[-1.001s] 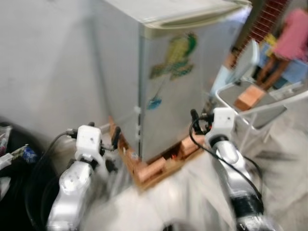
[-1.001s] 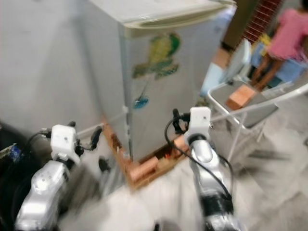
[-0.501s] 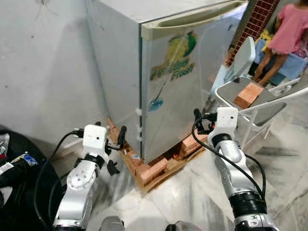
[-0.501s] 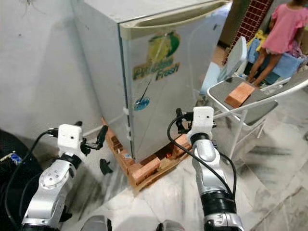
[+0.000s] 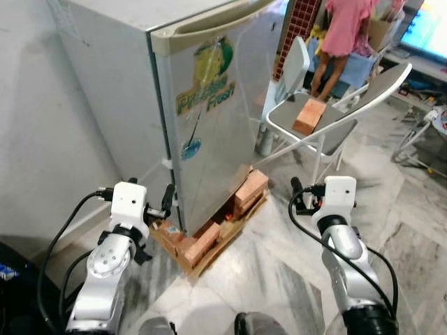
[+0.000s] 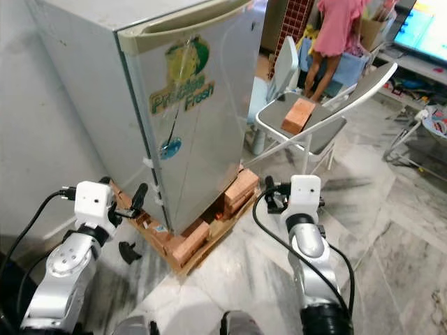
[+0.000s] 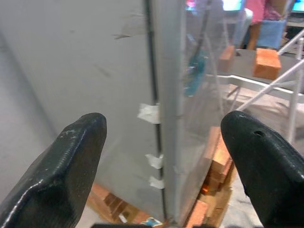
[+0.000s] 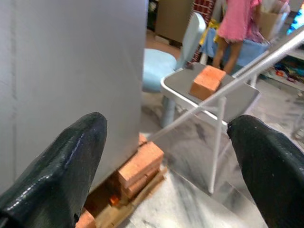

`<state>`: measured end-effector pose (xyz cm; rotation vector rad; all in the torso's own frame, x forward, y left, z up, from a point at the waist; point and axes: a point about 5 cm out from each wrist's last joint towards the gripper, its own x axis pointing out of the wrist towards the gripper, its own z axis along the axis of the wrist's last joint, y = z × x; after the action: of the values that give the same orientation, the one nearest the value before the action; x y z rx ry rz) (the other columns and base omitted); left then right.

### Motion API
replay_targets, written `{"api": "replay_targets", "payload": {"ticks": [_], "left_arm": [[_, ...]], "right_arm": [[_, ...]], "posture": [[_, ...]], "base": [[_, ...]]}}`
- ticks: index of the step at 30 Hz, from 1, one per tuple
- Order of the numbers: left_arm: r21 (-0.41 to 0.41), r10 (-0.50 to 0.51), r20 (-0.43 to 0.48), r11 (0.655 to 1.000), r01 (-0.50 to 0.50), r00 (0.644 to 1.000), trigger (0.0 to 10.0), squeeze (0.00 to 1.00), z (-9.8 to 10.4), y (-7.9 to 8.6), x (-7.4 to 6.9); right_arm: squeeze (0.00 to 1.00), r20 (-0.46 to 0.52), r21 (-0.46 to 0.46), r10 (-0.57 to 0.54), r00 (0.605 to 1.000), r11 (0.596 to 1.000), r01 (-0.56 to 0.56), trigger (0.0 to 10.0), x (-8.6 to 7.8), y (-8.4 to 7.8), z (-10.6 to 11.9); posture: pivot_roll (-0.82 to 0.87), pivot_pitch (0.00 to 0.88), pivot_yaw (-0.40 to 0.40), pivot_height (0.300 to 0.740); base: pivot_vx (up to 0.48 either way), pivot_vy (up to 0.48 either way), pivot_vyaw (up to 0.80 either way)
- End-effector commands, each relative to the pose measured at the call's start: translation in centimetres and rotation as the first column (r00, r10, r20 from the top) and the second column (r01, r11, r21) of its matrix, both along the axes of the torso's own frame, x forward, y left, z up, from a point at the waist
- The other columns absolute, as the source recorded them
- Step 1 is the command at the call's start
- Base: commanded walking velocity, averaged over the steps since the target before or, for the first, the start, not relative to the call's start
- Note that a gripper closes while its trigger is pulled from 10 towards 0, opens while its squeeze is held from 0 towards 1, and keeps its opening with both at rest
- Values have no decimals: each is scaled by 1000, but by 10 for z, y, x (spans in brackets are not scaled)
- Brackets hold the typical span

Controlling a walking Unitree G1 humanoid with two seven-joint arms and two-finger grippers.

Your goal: Restocking fridge

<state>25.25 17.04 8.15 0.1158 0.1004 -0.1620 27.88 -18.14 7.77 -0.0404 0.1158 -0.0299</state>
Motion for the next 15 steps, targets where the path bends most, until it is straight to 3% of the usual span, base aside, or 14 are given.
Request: {"api": "replay_targets", "payload": {"ticks": [1, 10, 15], "left_arm": [[4, 4, 7, 1000, -4, 1000, 10000, 0, 1, 0, 1], [2, 17, 5, 1000, -17, 1000, 10000, 0, 2, 4, -3], [0, 11, -4, 1000, -11, 1000, 10000, 0, 1, 3, -4]], "right_arm": [[0, 10, -6, -5, 1000, 1000, 5, 10000, 0, -2, 5], [0, 0, 17, -2, 1000, 1000, 2, 10000, -4, 1, 7], [0, -11, 24, -8, 1000, 1000, 8, 10000, -5, 1, 6]], "posture": [[83, 41, -31, 740], [85, 50, -33, 740], [84, 59, -31, 740]], "base": [[0, 0, 0], [0, 0, 0], [0, 473, 0]]}}
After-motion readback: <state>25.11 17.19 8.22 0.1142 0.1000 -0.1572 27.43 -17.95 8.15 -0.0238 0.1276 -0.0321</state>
